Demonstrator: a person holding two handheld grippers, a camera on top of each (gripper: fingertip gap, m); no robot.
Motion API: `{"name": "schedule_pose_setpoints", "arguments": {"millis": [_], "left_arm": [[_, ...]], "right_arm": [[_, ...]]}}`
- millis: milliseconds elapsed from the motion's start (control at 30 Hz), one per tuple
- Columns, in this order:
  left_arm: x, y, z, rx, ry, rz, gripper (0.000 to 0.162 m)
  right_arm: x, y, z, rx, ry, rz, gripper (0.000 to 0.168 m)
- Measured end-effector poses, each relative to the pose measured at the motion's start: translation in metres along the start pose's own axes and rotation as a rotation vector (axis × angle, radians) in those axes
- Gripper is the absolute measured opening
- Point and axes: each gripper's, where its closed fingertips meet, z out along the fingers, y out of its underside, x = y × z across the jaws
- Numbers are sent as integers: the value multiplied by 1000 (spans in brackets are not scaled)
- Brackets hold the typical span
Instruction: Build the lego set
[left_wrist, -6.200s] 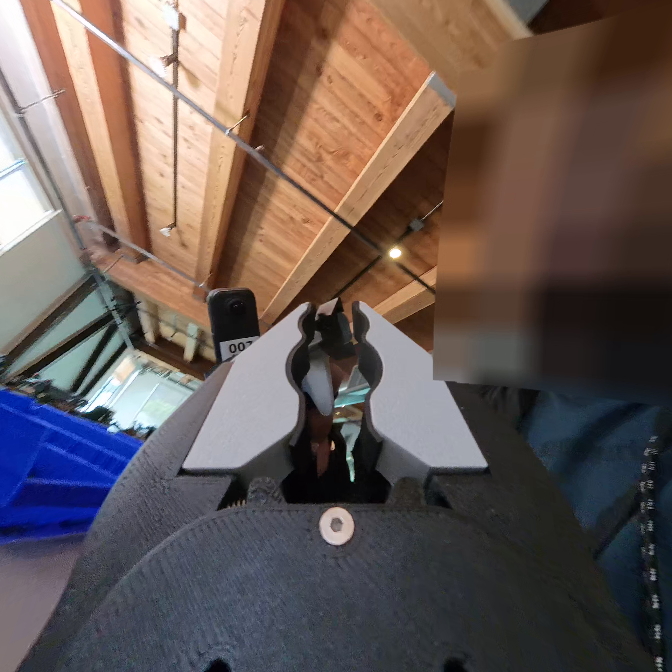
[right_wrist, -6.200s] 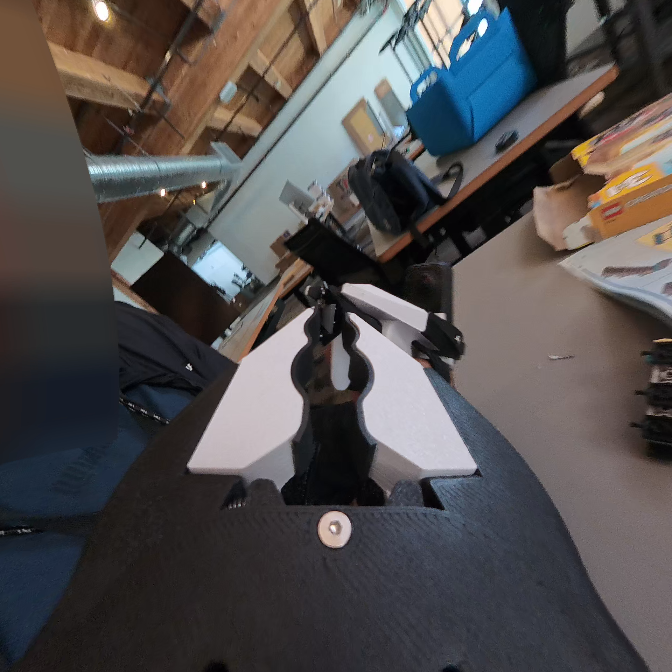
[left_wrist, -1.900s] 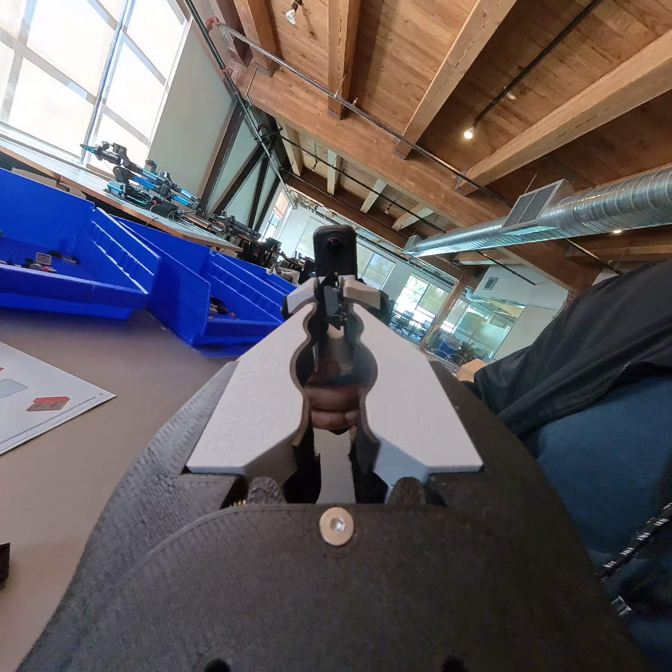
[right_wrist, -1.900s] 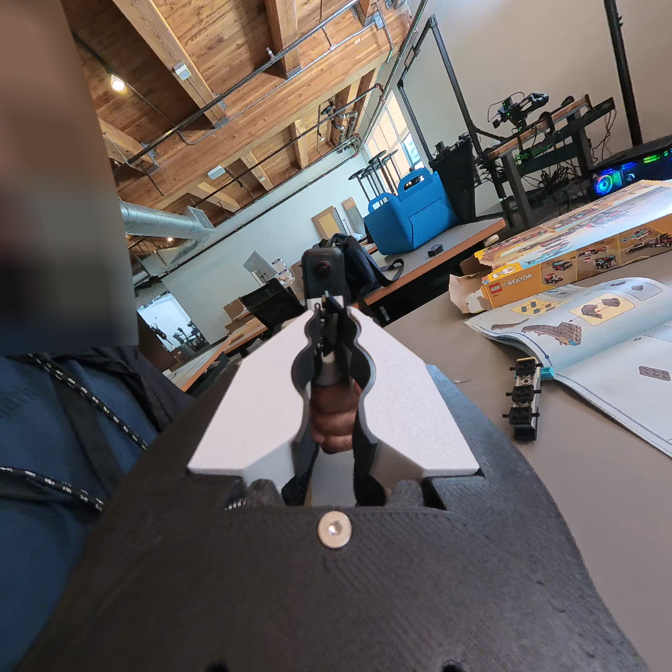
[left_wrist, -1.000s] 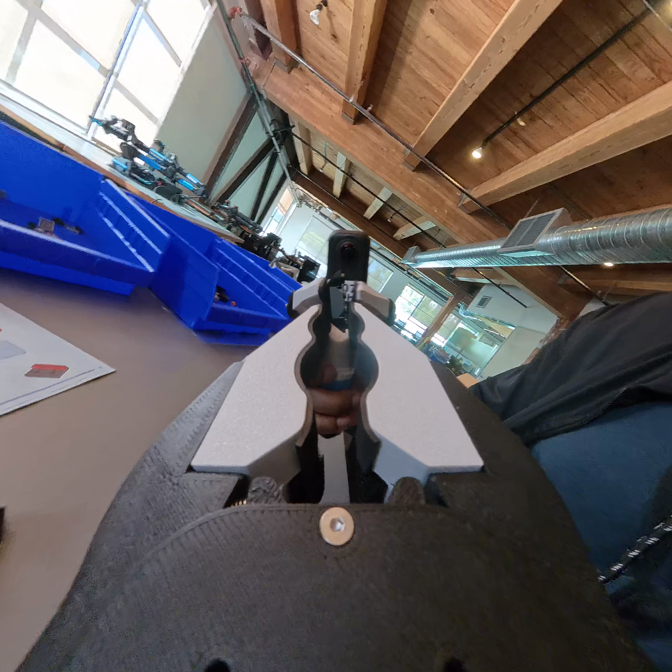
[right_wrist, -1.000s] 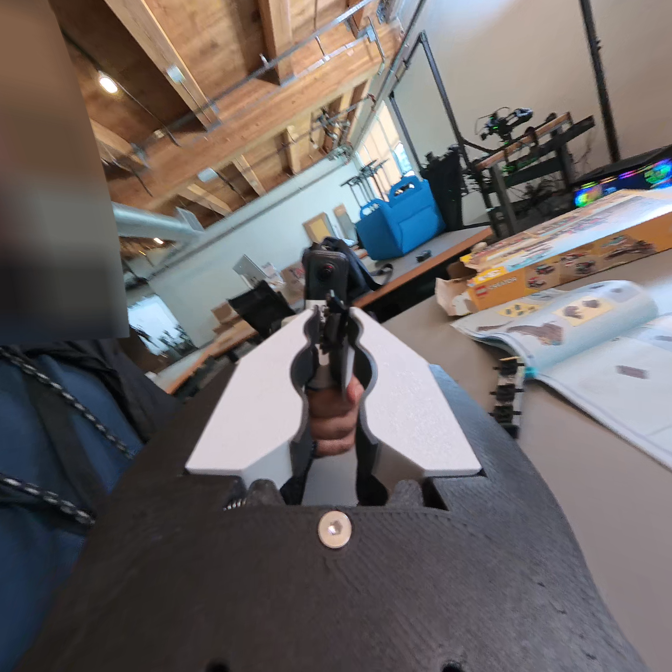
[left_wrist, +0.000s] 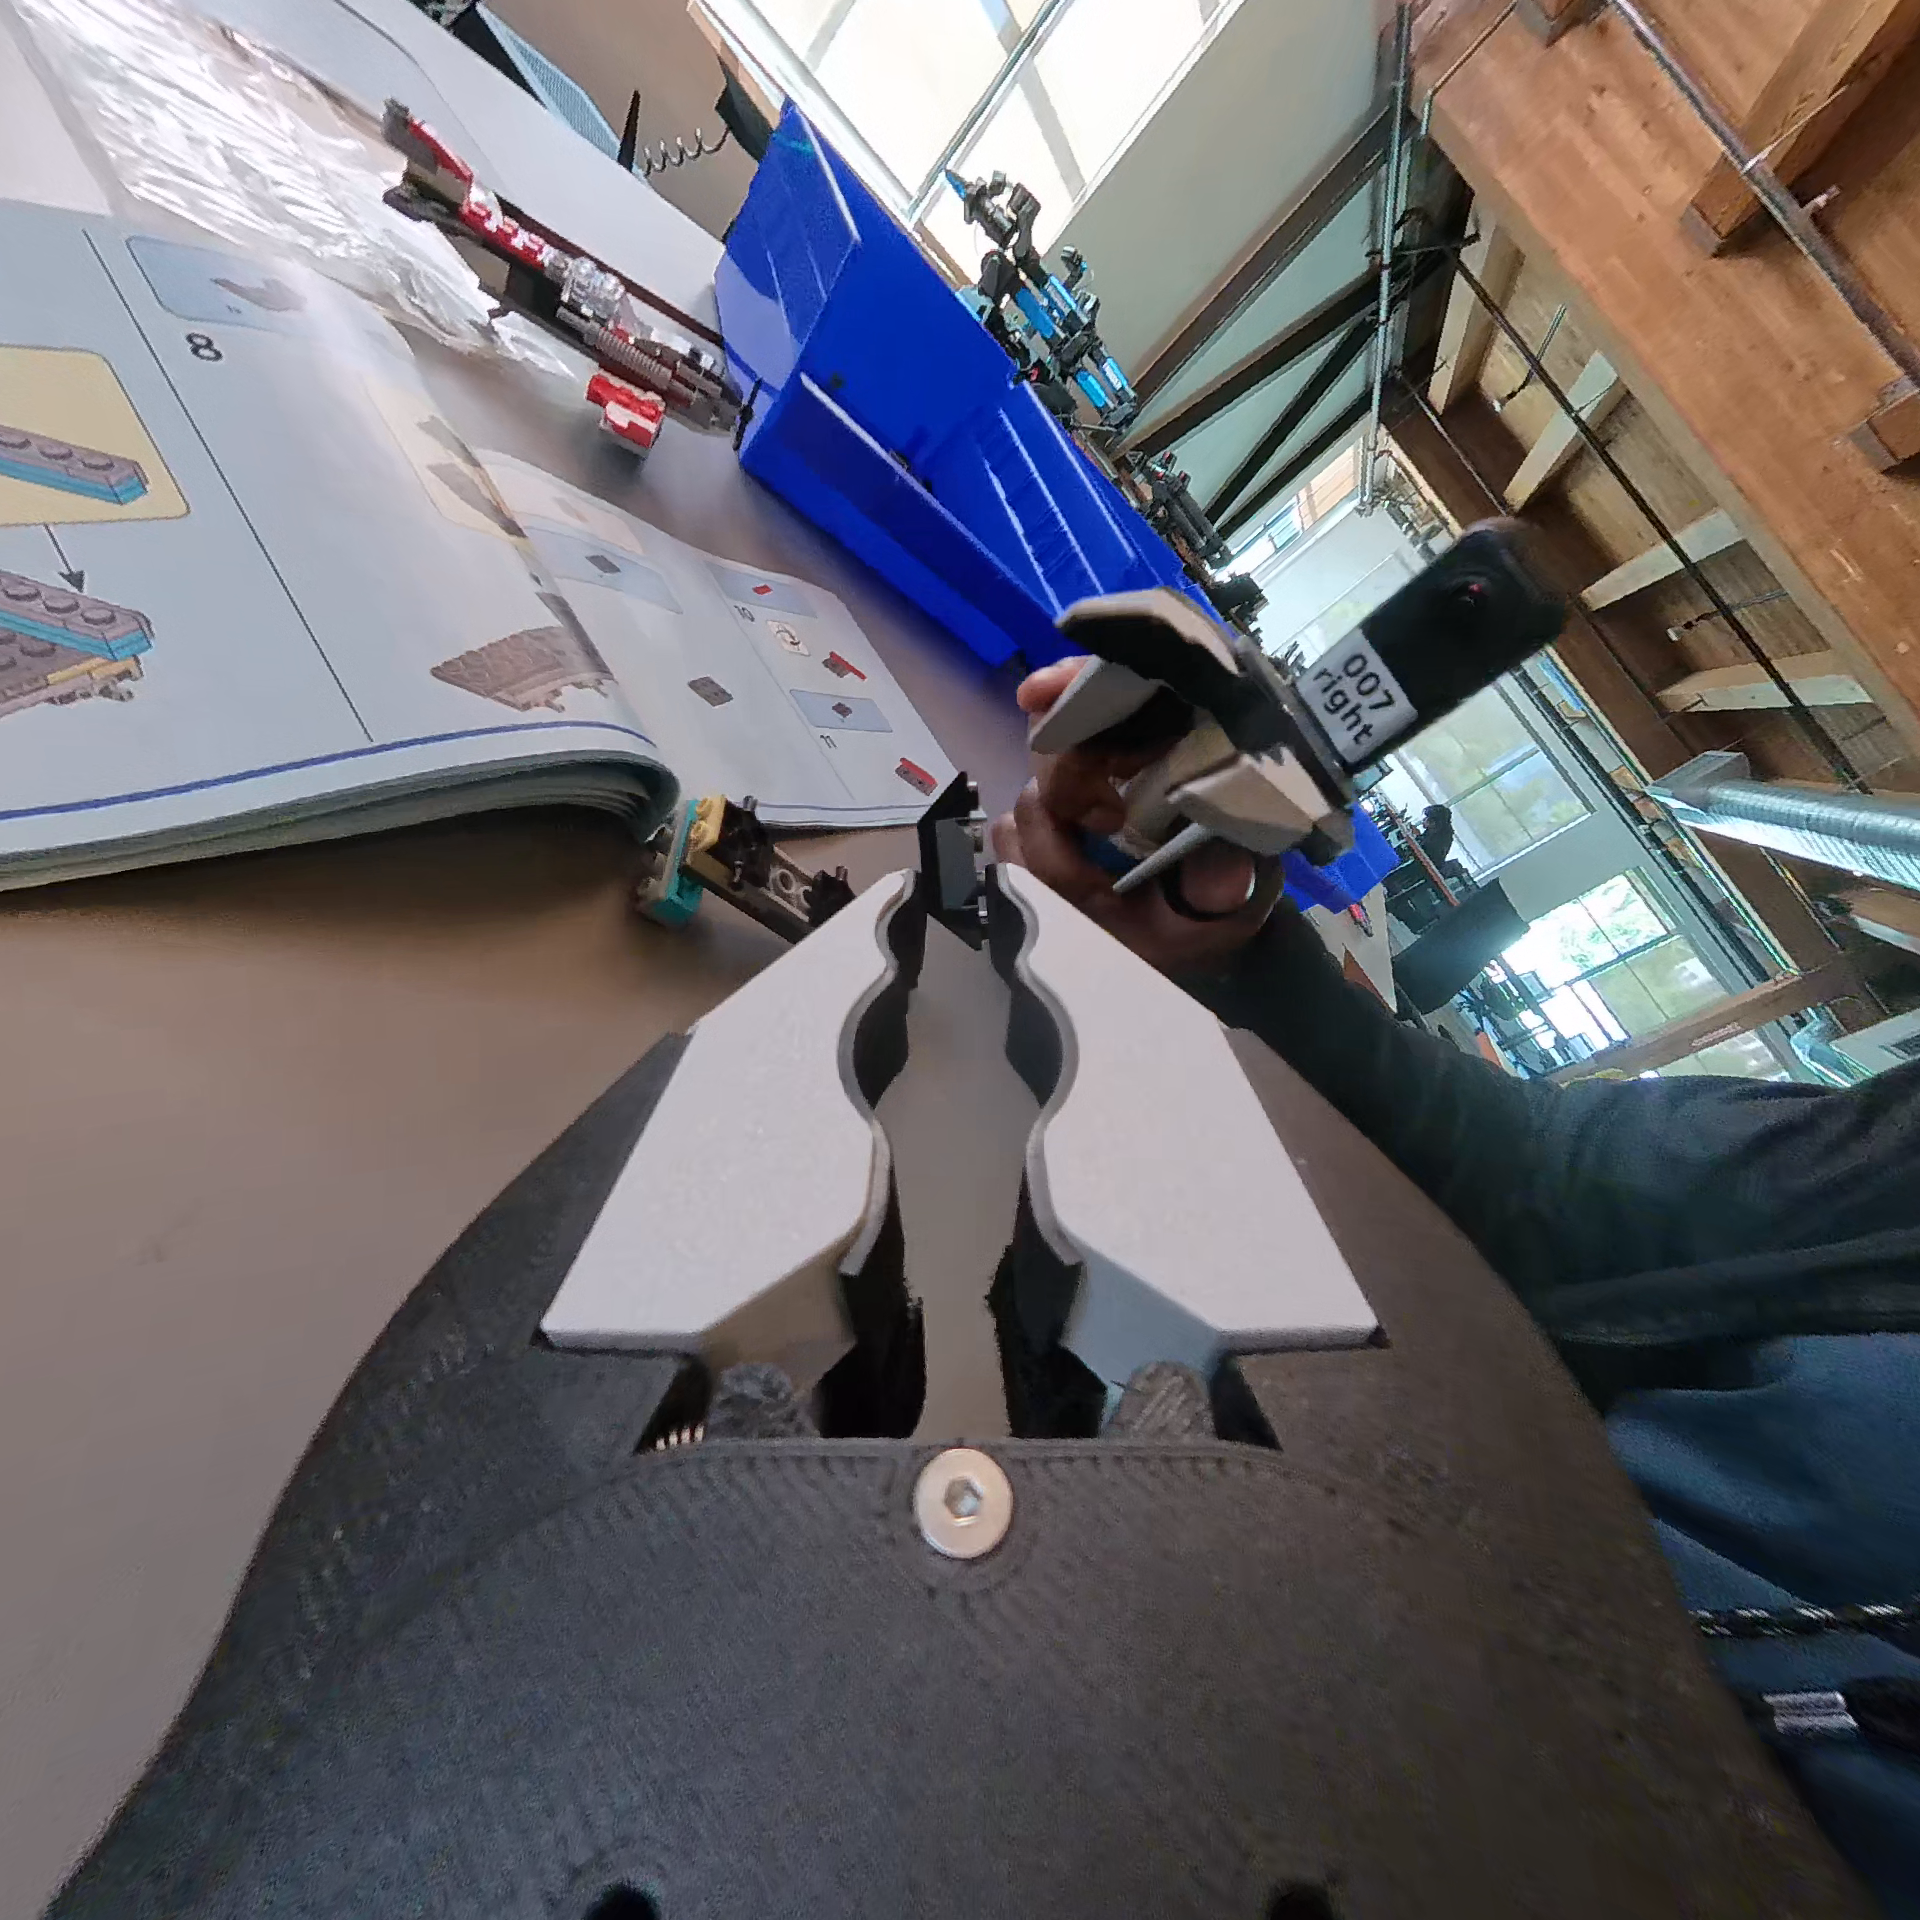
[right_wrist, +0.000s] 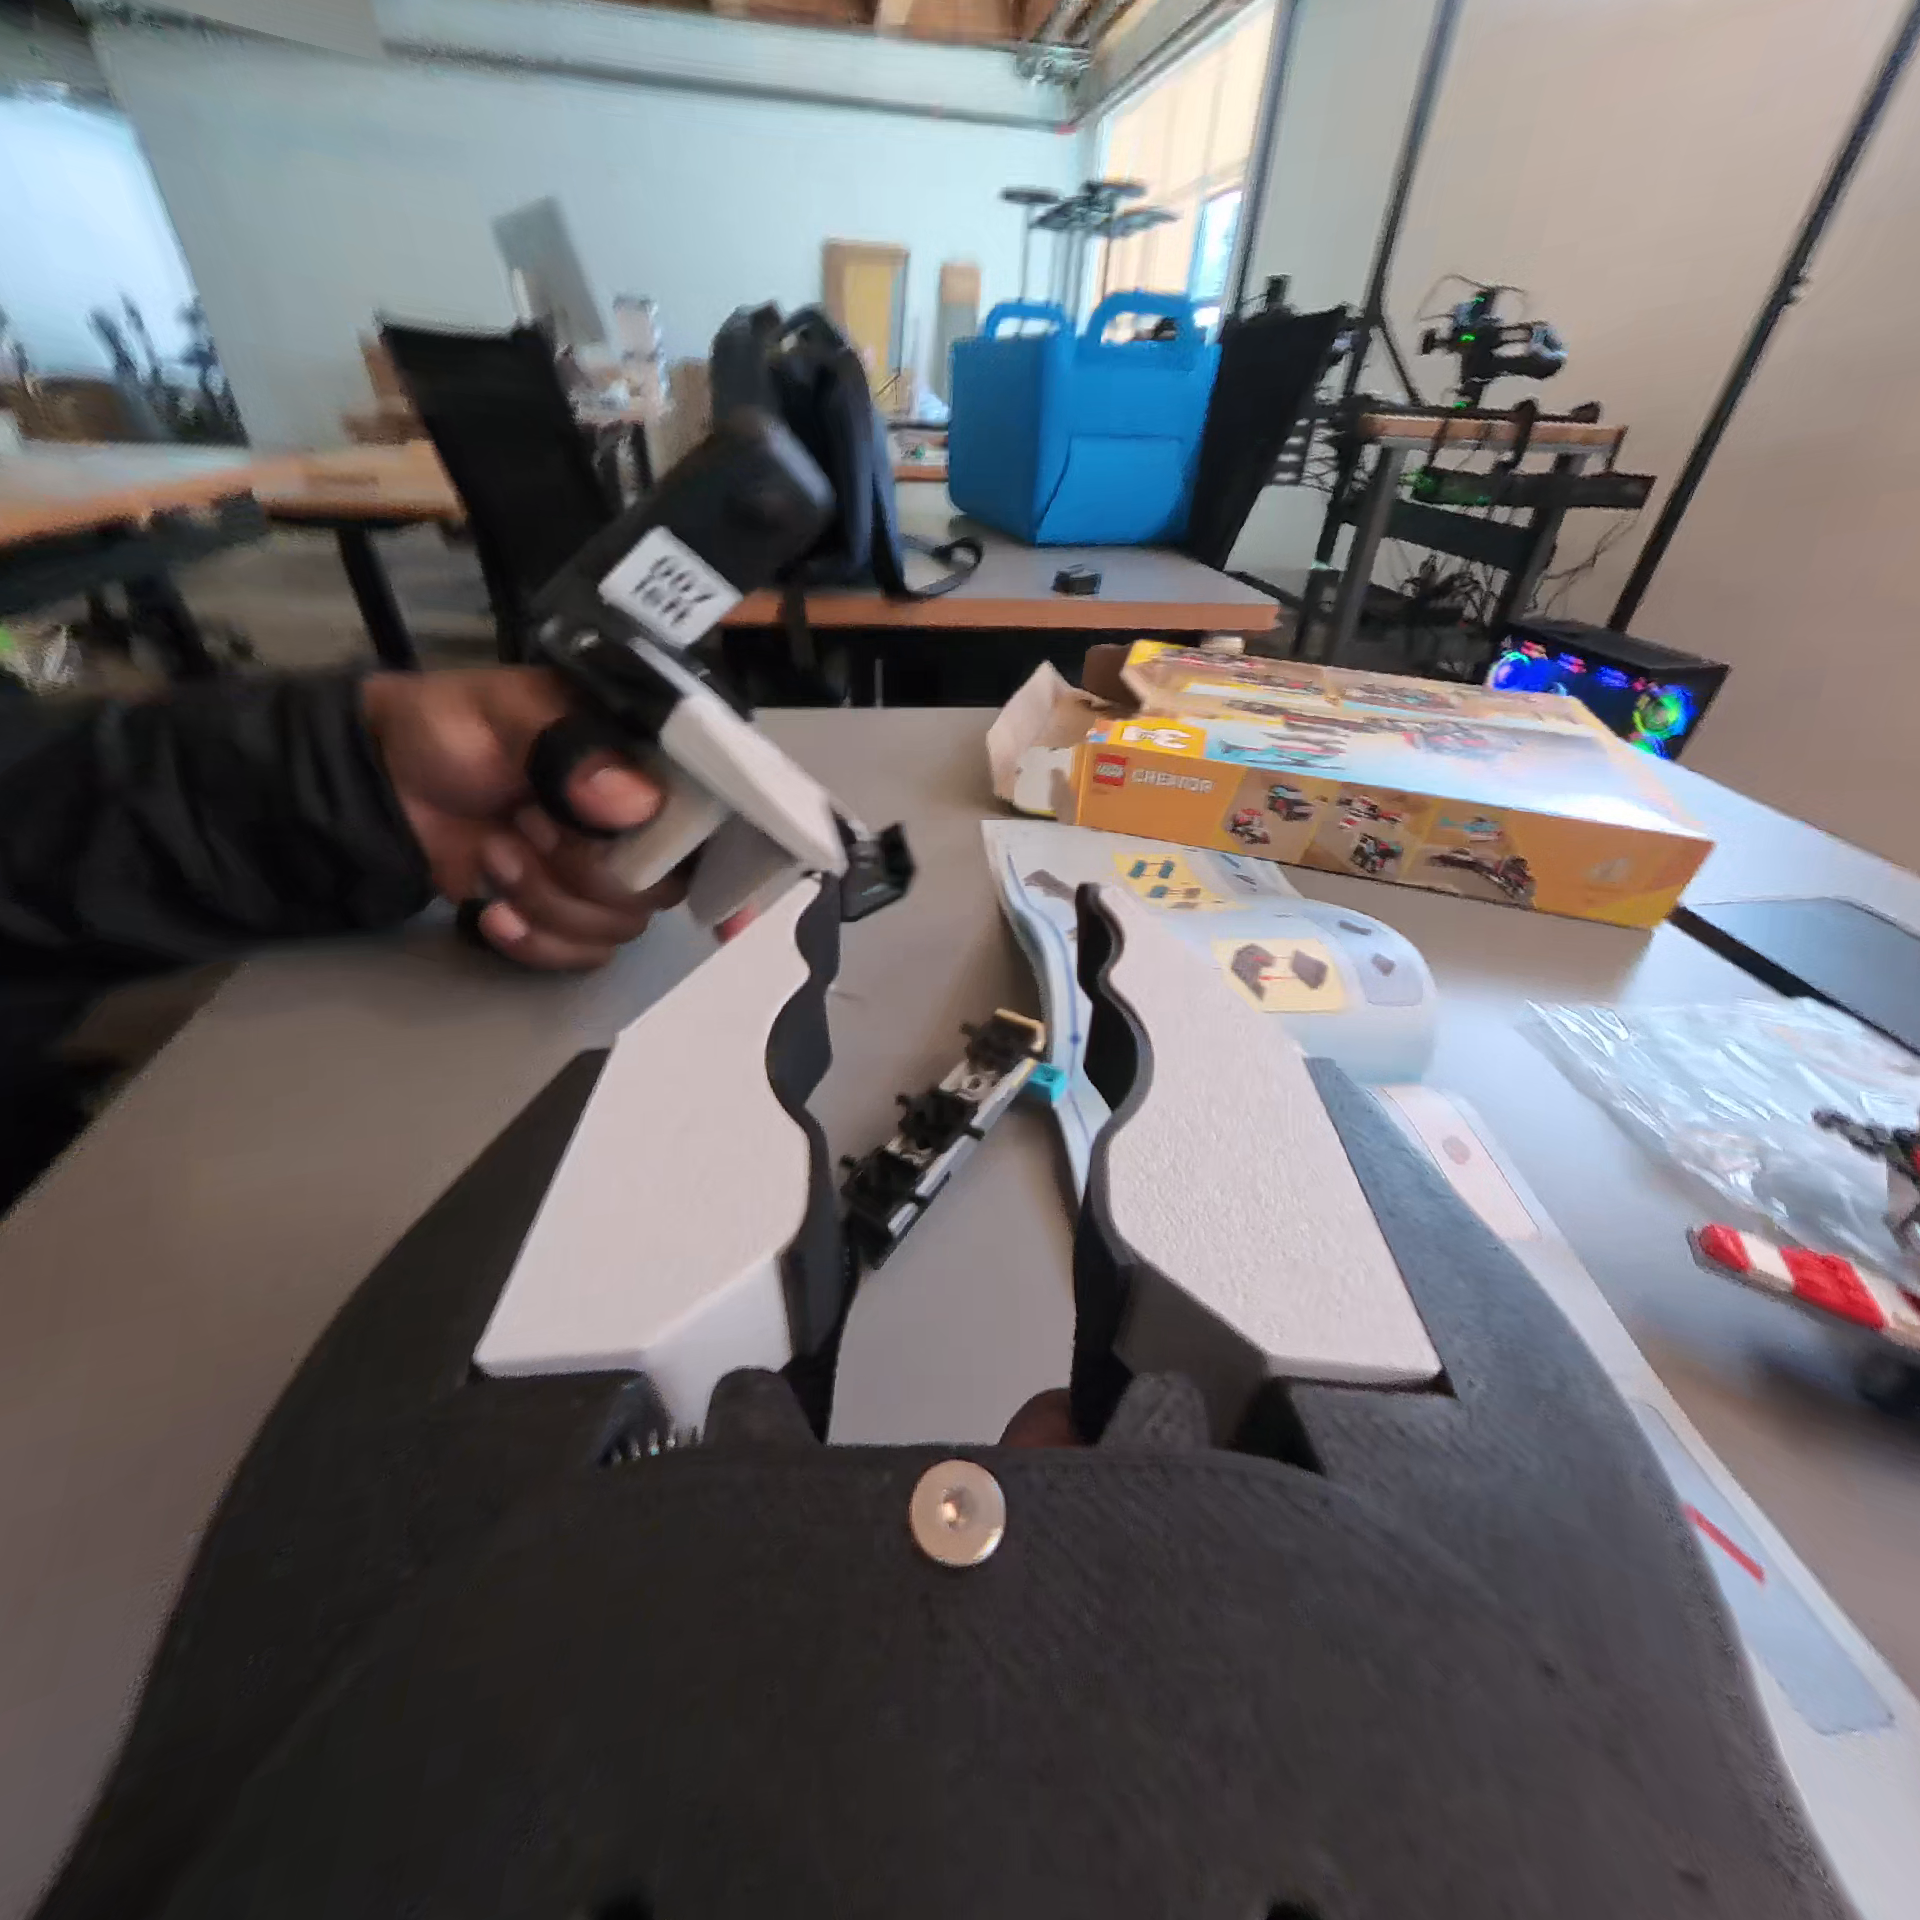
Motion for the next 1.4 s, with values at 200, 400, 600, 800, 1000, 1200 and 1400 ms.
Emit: {"name": "schedule_pose_setpoints", "arguments": {"millis": [200,400,600,800,1000,1200,1400], "left_arm": [[-3,4,5,-37,-8,-12,11],[-2,11,8,-79,-15,1,11],[-1,19,12,-116,-28,20,11],[0,19,11,-117,-22,21,11],[0,20,12,-122,-18,21,11],[0,21,12,-126,-19,20,11],[0,21,12,-129,-20,18,11]], "right_arm": [[3,-6,-10,50,18,19,42],[5,-10,-14,82,9,44,41],[2,-7,-12,68,5,27,40],[4,-7,-14,73,5,40,39],[4,-7,-15,80,3,48,39],[4,-6,-15,81,-3,51,38],[4,-6,-16,81,-7,56,37]]}}
